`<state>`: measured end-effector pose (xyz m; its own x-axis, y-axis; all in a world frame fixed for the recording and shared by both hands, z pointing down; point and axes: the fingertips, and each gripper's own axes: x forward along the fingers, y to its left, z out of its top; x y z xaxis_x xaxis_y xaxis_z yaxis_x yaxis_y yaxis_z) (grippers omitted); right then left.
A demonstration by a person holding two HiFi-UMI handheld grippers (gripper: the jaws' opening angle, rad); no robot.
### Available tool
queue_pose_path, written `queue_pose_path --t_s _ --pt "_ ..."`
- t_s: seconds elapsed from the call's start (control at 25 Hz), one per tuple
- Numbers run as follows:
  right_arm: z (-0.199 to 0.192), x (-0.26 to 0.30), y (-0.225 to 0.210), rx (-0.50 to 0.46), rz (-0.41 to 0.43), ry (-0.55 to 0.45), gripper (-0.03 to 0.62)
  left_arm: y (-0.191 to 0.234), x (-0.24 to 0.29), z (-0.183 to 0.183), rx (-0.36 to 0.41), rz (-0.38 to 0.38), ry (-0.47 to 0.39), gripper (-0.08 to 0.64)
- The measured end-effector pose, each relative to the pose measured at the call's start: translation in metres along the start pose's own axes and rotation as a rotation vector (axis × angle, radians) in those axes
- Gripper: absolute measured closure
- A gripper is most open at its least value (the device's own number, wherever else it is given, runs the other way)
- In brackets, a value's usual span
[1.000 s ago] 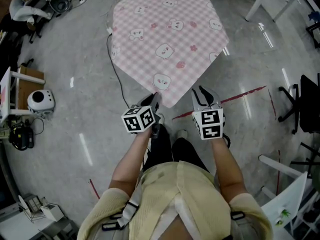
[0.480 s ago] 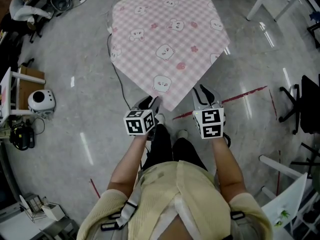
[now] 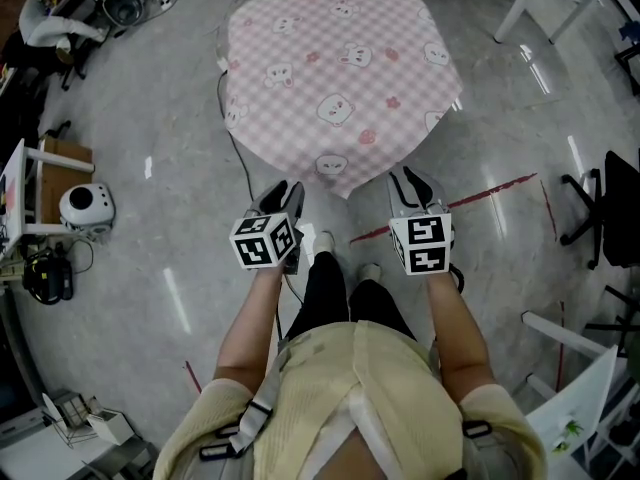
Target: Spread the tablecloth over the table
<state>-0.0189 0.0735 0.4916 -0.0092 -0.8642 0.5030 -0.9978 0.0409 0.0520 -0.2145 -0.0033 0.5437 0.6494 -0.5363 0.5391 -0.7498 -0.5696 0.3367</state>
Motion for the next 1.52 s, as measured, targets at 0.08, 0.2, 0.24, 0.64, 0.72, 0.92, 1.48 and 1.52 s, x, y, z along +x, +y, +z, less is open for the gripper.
queue_pose_path --t_s 0.08,0.2,0.24,0.64,0.72,0.92,1.48,1.52 --pt "0.006 0.001 0.001 -0.001 -0.005 -0.005 0.477 0.000 -0.004 0.017 0.029 -0.011 -0.025 0.422" --pt "0.014 0.000 -0.001 0.000 -0.014 -0.012 0.477 -0.005 -0.012 0.040 0.095 -0.025 -0.057 0.428" --pt "0.016 -0.001 -0.002 0.000 -0.016 -0.014 0.477 -0.007 -0.015 0.046 0.120 -0.024 -0.068 0.431" --pt "0.045 -0.015 -0.013 0.014 -0.058 -0.062 0.559 -0.015 -0.045 0.109 0.279 0.008 -0.193 0.519" --pt "0.051 -0.019 -0.017 0.016 -0.065 -0.080 0.589 -0.016 -0.051 0.117 0.301 0.030 -0.218 0.560" --pt "0.065 -0.026 -0.024 0.032 -0.084 -0.110 0.589 -0.025 -0.053 0.133 0.331 0.016 -0.245 0.561" --pt "0.082 -0.020 -0.024 0.085 -0.072 -0.126 0.589 -0.021 -0.054 0.145 0.345 0.005 -0.244 0.561" --pt "0.083 -0.020 -0.024 0.086 -0.074 -0.126 0.589 -0.020 -0.054 0.147 0.344 0.000 -0.244 0.561"
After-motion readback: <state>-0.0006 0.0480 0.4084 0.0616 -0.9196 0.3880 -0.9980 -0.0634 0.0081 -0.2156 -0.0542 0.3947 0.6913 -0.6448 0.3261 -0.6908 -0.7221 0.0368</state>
